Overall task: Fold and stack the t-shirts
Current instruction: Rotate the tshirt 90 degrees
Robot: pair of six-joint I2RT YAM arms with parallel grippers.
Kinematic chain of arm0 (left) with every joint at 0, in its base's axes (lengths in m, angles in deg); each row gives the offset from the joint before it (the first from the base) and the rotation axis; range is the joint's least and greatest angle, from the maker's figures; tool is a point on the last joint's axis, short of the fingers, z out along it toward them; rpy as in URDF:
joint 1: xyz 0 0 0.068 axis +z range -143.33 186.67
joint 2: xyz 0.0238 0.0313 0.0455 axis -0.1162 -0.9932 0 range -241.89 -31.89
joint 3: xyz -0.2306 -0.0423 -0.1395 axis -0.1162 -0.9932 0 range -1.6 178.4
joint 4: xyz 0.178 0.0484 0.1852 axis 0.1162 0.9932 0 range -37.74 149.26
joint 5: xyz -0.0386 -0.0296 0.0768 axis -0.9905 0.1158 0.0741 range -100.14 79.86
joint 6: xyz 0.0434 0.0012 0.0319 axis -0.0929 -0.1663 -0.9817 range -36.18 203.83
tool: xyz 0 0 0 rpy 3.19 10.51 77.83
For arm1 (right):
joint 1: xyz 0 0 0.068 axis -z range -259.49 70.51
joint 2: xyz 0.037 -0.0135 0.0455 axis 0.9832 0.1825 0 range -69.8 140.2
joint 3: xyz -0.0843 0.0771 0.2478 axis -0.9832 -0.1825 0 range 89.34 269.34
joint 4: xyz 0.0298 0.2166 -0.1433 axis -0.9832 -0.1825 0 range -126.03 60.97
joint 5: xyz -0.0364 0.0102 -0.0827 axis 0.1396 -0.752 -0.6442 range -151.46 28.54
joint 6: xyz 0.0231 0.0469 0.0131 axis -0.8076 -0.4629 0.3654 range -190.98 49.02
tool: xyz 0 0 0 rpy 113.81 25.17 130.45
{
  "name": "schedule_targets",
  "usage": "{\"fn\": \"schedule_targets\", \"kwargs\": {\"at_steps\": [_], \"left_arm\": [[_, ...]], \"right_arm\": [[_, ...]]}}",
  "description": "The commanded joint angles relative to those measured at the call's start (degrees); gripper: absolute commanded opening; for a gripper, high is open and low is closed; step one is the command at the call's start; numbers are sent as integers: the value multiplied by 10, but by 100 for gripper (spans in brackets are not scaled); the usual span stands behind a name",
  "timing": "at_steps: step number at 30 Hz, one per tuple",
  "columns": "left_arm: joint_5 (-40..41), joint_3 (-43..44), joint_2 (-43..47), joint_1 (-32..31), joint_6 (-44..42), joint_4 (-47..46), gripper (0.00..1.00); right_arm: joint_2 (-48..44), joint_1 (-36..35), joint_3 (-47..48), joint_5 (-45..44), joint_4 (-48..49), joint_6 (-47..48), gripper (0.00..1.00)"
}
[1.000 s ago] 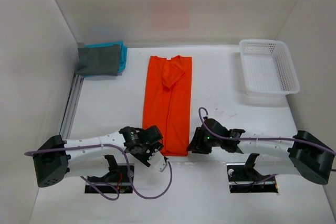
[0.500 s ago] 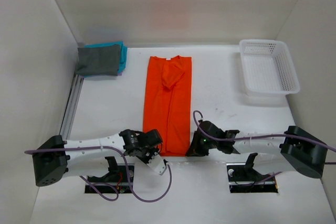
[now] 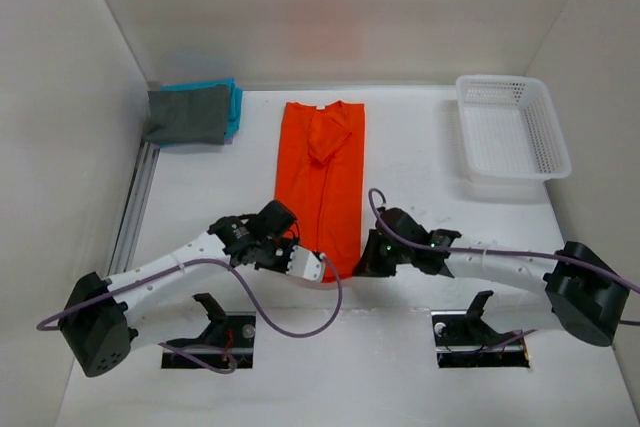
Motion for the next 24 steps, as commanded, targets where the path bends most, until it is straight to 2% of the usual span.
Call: {"fn": "schedule_targets", "kwargs": {"at_steps": [1, 6, 10, 19, 24], "left_arm": [[-47, 59, -6, 47, 11, 13, 5], [-88, 151, -70, 132, 19, 13, 5], [-115, 230, -138, 198, 36, 3, 5], [-113, 333, -281, 273, 64, -44, 6], [-93, 373, -341, 291, 87, -94, 7]], "right_arm": [[-27, 34, 63, 5, -48, 56, 0], [-14, 102, 143, 32, -97, 122, 0], [43, 156, 221, 59, -119, 183, 0], [208, 240, 375, 98, -121, 251, 0], [280, 272, 443, 109, -121, 260, 0]]}}
